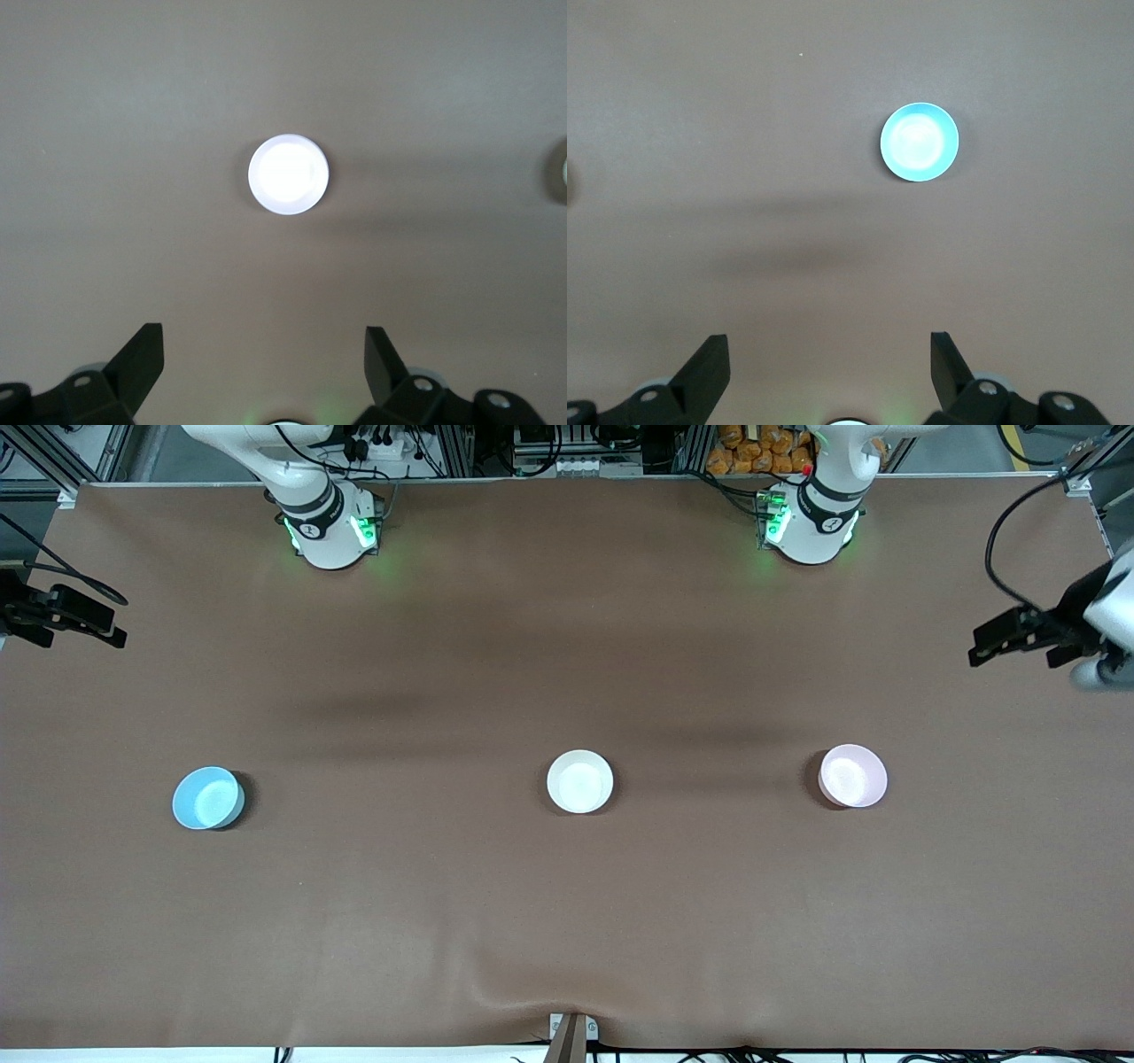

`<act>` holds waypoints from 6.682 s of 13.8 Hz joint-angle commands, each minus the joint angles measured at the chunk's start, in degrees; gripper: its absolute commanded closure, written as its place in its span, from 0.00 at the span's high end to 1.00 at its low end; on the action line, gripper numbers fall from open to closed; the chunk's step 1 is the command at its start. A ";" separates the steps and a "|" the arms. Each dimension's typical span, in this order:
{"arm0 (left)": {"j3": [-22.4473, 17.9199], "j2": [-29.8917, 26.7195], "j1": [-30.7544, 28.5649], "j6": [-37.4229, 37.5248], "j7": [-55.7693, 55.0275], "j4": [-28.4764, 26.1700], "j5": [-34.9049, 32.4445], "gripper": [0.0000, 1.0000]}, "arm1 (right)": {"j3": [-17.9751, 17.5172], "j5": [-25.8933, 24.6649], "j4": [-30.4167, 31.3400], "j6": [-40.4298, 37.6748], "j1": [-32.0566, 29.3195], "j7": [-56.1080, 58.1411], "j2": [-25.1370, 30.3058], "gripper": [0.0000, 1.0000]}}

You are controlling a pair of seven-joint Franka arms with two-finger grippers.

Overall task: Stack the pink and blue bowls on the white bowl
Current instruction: 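Reach the left gripper to the pink bowl while the right gripper reaches the blue bowl, then grasp the pink bowl with the left gripper while the right gripper grasps the blue bowl, then carry the pink bowl with the left gripper over the white bowl, then lower the pink bowl into the white bowl while the right gripper lifts the blue bowl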

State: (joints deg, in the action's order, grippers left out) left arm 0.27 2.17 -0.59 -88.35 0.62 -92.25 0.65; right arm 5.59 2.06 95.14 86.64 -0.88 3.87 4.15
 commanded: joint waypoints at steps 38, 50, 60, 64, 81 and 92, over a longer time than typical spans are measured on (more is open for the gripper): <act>6.32 18.66 -3.90 -38.44 7.47 -19.58 9.52 0.00 | -0.31 -0.83 -7.86 28.15 -11.16 23.29 -43.62 1.00; 9.76 27.25 18.05 -34.43 -26.34 0.64 9.99 0.00 | -0.31 6.29 -6.81 27.62 -15.29 25.74 -47.48 0.27; 9.75 37.65 28.01 -41.81 -38.14 8.32 6.21 0.00 | -0.93 7.95 -9.79 21.48 -15.02 27.59 -45.99 0.00; 9.67 37.56 29.06 -42.34 -38.06 5.77 6.12 0.00 | -0.93 9.89 -13.74 14.28 -14.68 28.04 -44.59 0.00; 9.66 38.09 29.24 -48.85 -38.15 1.11 4.71 0.00 | -2.16 18.85 -12.44 3.18 -0.71 6.00 -29.20 0.00; 9.49 32.74 26.00 -42.55 -39.20 1.63 4.10 1.00 | -2.16 22.11 -12.17 6.08 14.74 -15.72 -29.64 0.00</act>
State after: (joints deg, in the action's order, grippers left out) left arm 9.92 38.71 27.37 -135.20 -37.05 -89.99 6.86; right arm 2.88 23.32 82.30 91.72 9.09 -8.06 -26.52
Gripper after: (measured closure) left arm 0.097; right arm 0.974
